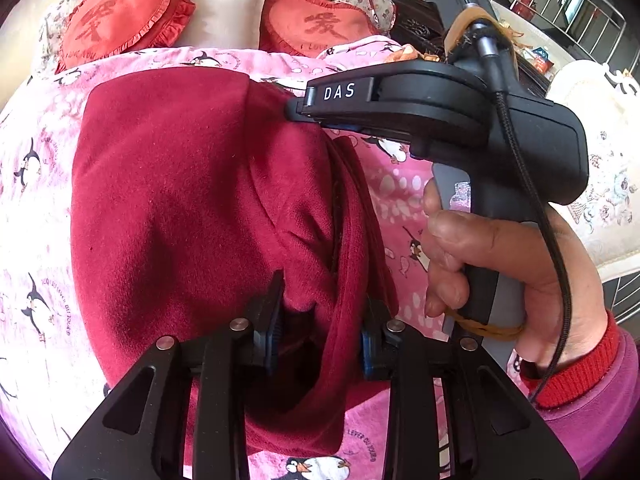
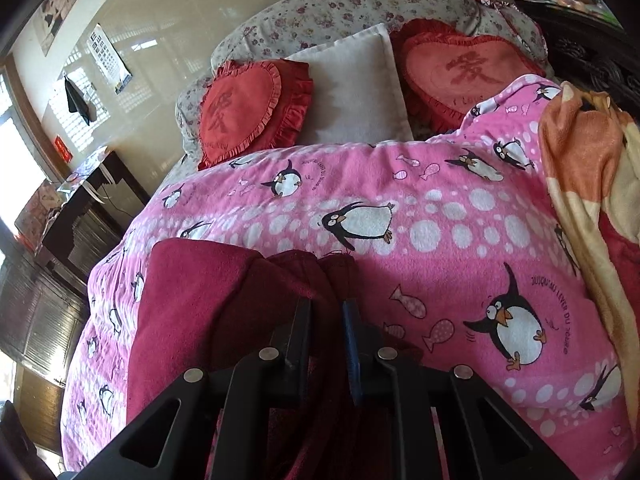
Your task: Fold small clothes
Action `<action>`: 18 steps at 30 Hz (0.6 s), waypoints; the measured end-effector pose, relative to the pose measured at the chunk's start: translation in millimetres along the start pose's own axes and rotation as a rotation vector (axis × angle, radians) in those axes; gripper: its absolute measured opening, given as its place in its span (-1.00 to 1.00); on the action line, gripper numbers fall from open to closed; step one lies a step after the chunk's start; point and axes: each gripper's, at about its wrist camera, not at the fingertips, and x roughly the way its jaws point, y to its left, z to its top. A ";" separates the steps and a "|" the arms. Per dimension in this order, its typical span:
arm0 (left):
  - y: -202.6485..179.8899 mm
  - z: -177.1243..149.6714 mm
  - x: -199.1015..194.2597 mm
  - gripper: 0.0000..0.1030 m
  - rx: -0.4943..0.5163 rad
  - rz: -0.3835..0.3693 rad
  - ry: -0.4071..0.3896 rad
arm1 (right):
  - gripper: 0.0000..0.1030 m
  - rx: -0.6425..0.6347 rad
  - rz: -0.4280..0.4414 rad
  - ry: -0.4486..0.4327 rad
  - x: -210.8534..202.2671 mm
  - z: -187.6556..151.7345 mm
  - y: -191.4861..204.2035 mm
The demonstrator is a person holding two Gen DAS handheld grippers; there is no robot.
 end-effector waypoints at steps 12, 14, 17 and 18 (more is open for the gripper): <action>-7.6 -9.5 -22.3 -0.30 0.018 0.028 0.003 | -0.64 -0.041 -0.004 -0.056 -39.6 0.3 20.4; -8.8 -10.9 -28.3 -0.15 0.013 0.008 -0.005 | -0.64 -0.037 0.010 -0.057 -47.4 -1.1 22.3; -11.2 -14.3 -38.1 0.03 0.016 -0.008 -0.020 | -0.62 -0.040 0.032 -0.059 -58.5 -4.9 26.9; -11.5 -16.2 -40.6 0.03 0.018 -0.009 -0.023 | -0.60 -0.047 0.041 -0.057 -61.4 -6.6 29.9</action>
